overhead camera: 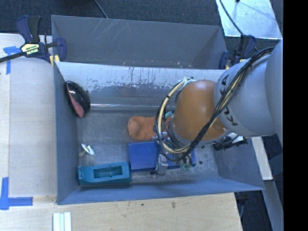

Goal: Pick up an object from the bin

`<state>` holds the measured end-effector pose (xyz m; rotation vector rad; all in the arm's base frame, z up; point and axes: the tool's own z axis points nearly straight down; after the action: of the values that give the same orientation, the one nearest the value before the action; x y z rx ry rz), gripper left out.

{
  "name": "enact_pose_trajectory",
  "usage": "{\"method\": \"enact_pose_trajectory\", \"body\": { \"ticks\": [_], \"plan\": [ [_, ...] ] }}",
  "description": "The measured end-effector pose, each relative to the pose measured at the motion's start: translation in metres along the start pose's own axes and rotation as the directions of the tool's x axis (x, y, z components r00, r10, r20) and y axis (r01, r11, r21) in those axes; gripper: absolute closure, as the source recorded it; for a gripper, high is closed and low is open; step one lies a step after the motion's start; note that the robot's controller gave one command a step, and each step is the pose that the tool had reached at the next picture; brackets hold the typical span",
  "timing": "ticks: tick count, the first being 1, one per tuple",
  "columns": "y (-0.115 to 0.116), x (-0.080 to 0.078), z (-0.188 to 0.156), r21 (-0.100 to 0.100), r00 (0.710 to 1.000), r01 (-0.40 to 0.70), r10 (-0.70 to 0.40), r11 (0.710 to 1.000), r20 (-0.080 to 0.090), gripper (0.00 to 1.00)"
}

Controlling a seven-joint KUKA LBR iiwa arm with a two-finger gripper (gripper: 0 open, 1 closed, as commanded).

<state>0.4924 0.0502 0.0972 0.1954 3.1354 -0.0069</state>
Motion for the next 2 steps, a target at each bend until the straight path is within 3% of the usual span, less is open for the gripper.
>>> {"method": "enact_pose_trajectory", "body": {
  "ticks": [1, 2],
  "plan": [
    [0.0, 0.001, -0.017, 0.0, 1.0, -0.001, 0.001, 1.0, -0.007, 1.0],
    [0.001, 0.0, -0.039, -0.003, 1.0, -0.001, 0.001, 1.0, -0.003, 1.0]
  ]
}}
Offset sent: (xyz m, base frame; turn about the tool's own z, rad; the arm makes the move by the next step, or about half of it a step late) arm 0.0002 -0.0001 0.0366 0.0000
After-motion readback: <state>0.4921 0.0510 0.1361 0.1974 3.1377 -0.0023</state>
